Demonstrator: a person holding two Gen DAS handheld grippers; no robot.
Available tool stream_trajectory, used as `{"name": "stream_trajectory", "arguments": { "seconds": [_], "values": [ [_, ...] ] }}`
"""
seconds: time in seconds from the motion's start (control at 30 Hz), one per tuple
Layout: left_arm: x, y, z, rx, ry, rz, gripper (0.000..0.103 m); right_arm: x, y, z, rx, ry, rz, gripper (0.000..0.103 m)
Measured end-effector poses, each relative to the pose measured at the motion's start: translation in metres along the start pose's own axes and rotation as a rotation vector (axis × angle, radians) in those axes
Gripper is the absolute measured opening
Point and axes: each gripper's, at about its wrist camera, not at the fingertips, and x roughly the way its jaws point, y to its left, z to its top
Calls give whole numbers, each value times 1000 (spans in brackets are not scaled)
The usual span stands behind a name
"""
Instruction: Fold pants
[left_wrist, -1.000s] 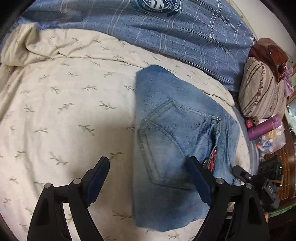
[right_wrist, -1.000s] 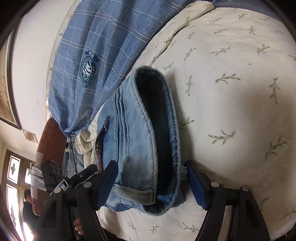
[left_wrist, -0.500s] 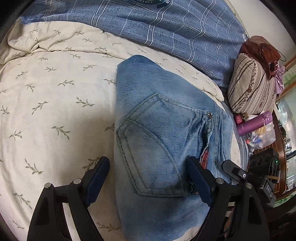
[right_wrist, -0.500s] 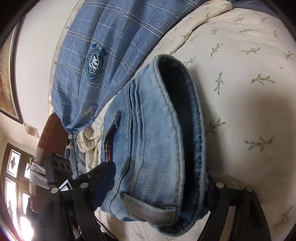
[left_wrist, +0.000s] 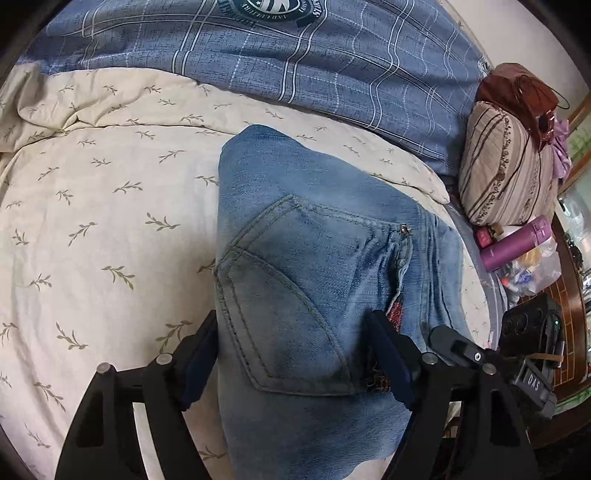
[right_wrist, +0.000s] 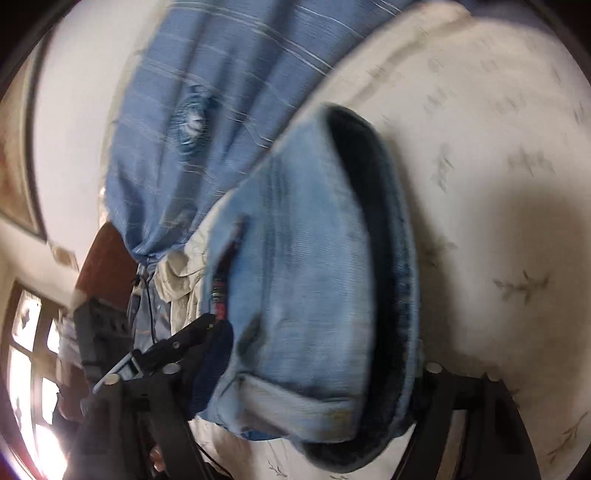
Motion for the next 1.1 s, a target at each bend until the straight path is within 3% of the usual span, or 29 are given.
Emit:
{"name": "stream_trajectory", "arguments": {
  "seconds": [0.2,0.3,0.67,1.1],
  "values": [
    [2,-2,-2,-7,-5,44,80,-1,4,-1,-50,-10,-39,61],
    [-3,-8,-5,-1,-29,78,72,-4,11,-4,-102,-23,-64,57],
    [-17,-43,-14,114,-91,302,60,-7,7,-5,-100,-14,-80,57],
    [-20,-46,-18,141,-133,344,52,-7,5,-4,-88,-8,-79,57]
  ]
}}
